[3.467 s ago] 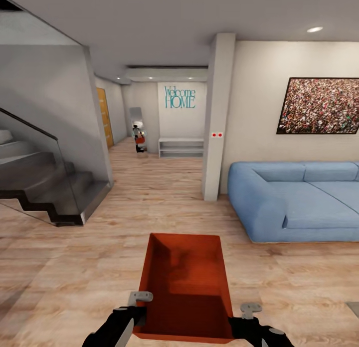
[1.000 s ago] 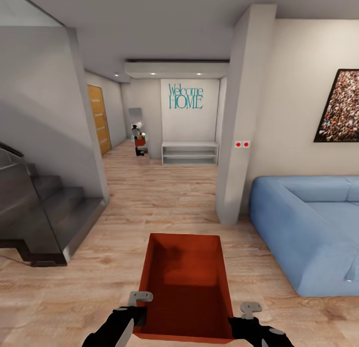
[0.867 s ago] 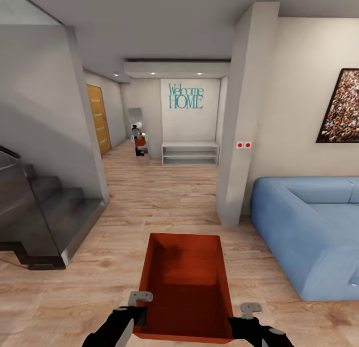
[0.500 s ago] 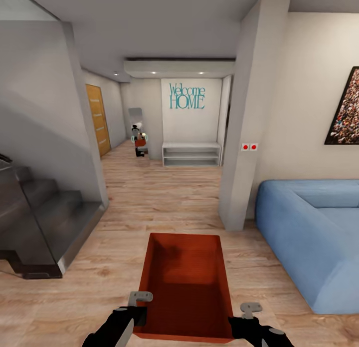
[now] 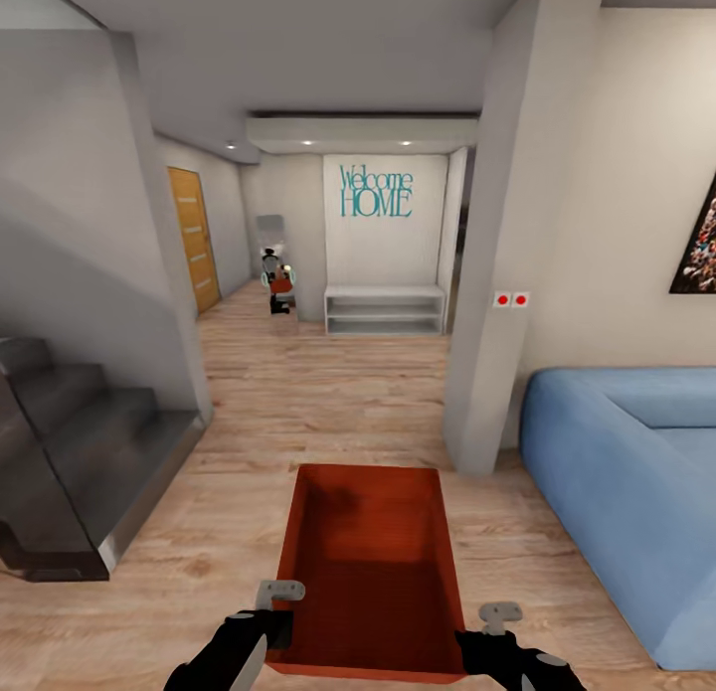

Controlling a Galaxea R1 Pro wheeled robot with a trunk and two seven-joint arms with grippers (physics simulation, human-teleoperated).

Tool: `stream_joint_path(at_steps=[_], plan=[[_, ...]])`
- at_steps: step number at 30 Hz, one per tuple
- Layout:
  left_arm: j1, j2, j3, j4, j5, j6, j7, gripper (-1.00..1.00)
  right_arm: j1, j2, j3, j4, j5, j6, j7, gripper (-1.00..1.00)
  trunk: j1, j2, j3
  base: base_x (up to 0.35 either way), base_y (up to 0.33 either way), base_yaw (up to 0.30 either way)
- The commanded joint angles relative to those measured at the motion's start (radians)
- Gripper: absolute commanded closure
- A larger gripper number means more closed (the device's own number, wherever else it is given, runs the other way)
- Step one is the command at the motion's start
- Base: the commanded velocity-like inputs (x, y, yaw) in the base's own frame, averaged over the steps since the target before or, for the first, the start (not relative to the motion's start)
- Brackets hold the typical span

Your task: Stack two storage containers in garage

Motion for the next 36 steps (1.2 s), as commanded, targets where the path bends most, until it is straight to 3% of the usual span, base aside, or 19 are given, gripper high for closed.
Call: stream_joint_path(at_steps=[1, 36], plan=[[-0.002, 0.0, 0.03, -0.002, -0.019, 0.008, 0.021, 1.0, 0.0, -0.001, 0.003, -0.003, -0.007, 0.007, -0.045, 1.0, 0.001, -0.002, -0.002, 0.325, 0.0, 0.163], [-0.002, 0.001, 0.03, -0.002, -0.019, 0.008, 0.021, 1.0, 0.0, -0.001, 0.003, -0.001, -0.007, 0.007, -0.045, 1.0, 0.001, -0.002, -0.002, 0.325, 0.021, 0.019]])
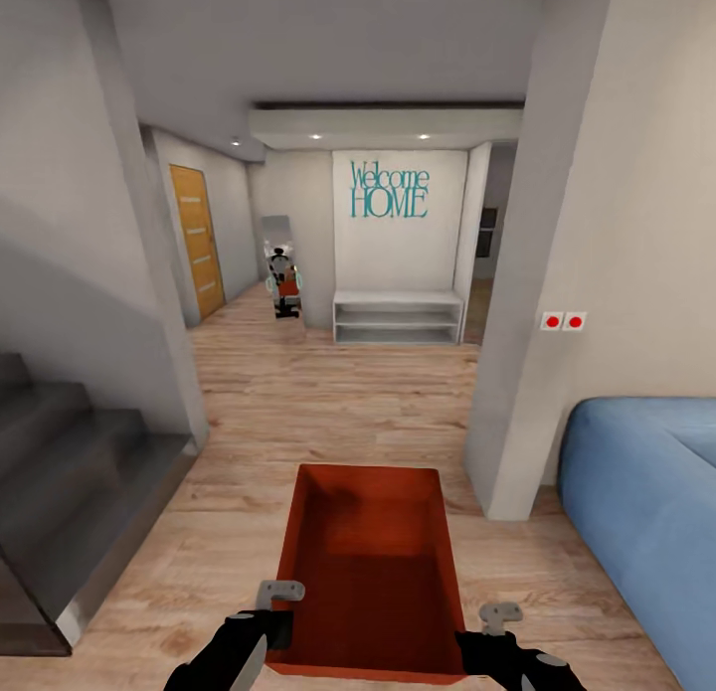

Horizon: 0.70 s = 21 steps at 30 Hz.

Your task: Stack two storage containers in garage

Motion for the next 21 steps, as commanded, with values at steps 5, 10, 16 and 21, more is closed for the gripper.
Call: stream_joint_path(at_steps=[5, 10, 16, 21], plan=[[-0.001, 0.0, 0.033, -0.003, -0.021, 0.008, 0.019, 1.0, 0.0, 0.001, 0.001, -0.001, -0.004, 0.007, -0.044, 1.0, 0.001, -0.002, -0.002, 0.325, 0.0, 0.0], [-0.001, 0.0, 0.033, -0.003, -0.021, 0.008, 0.019, 1.0, 0.0, 0.001, 0.015, -0.001, -0.004, 0.006, -0.044, 1.0, 0.001, -0.002, -0.002, 0.325, 0.0, 0.0], [-0.001, 0.0, 0.033, -0.003, -0.021, 0.008, 0.019, 1.0, 0.0, 0.001, 0.069, -0.001, -0.006, 0.004, -0.047, 1.0, 0.001, -0.002, -0.002, 0.325, 0.0, 0.0], [-0.001, 0.001, 0.033, -0.003, -0.021, 0.008, 0.019, 1.0, 0.0, 0.0, 0.073, -0.001, -0.007, 0.004, -0.047, 1.0, 0.001, -0.002, -0.002, 0.325, 0.0, 0.0]])
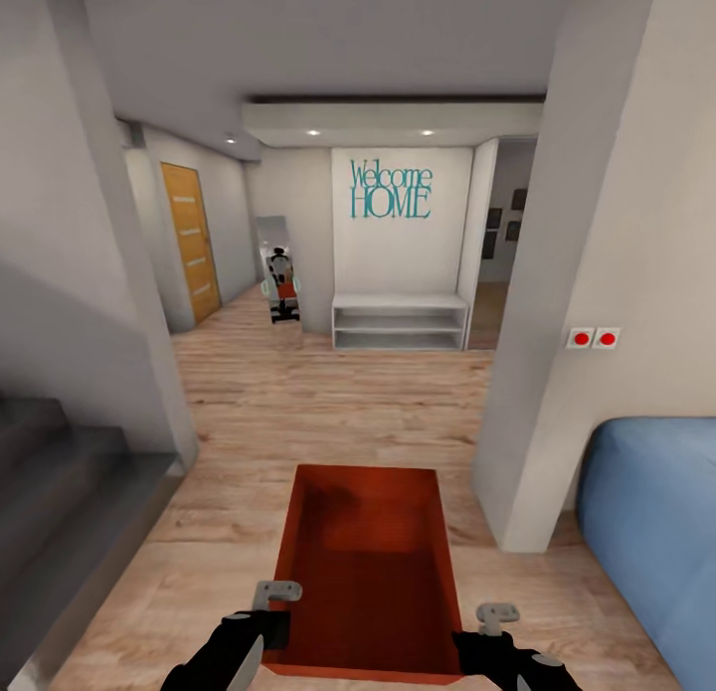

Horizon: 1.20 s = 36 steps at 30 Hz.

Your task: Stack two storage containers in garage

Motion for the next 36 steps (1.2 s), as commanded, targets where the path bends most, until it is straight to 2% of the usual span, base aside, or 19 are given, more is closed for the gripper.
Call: stream_joint_path(at_steps=[1, 36], plan=[[-0.002, -0.004, 0.013, -0.004, -0.006, 0.009, 0.031, 1.0, 0.001, 0.0, 0.013, -0.001, 0.054, 0.005, -0.019, 1.0, 0.001, -0.002, -0.002, 0.325, 0.0, 0.0], [-0.002, -0.004, 0.013, -0.004, -0.006, 0.009, 0.031, 1.0, 0.001, 0.0, 0.013, -0.001, 0.054, 0.005, -0.016, 1.0, 0.001, -0.002, -0.002, 0.325, 0.009, 0.0]])
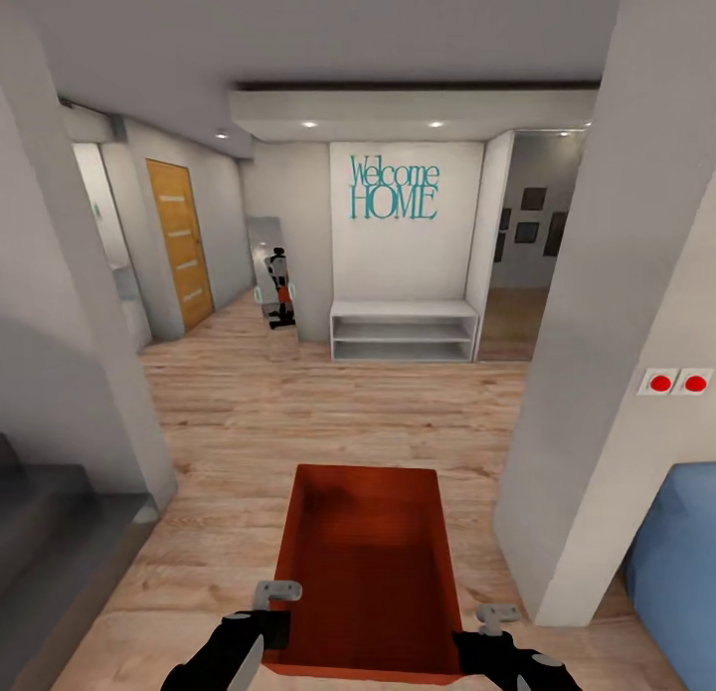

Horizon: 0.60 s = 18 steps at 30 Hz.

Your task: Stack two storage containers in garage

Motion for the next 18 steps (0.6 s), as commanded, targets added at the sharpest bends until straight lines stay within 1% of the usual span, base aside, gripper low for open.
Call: stream_joint_path(at_steps=[1, 7, 12, 18], plan=[[-0.002, -0.003, 0.013, -0.004, -0.005, 0.009, 0.031, 1.0, 0.001, 0.0, 0.012, -0.001, 0.054, 0.006, -0.016, 1.0, 0.001, -0.002, -0.002, 0.325, 0.104, 0.0], [-0.002, -0.003, 0.013, -0.004, -0.005, 0.009, 0.031, 1.0, 0.001, 0.0, 0.012, -0.001, 0.054, 0.006, -0.016, 1.0, 0.001, -0.002, -0.002, 0.325, 0.112, 0.006], [-0.002, -0.004, 0.012, -0.004, -0.005, 0.009, 0.031, 1.0, 0.001, 0.0, 0.012, -0.001, 0.054, 0.006, -0.016, 1.0, 0.001, -0.002, -0.002, 0.325, 0.113, 0.192], [-0.002, -0.004, 0.013, -0.004, -0.005, 0.009, 0.031, 1.0, 0.001, 0.0, 0.013, -0.001, 0.055, 0.006, -0.016, 1.0, 0.001, -0.002, -0.002, 0.325, 0.104, 0.044]])
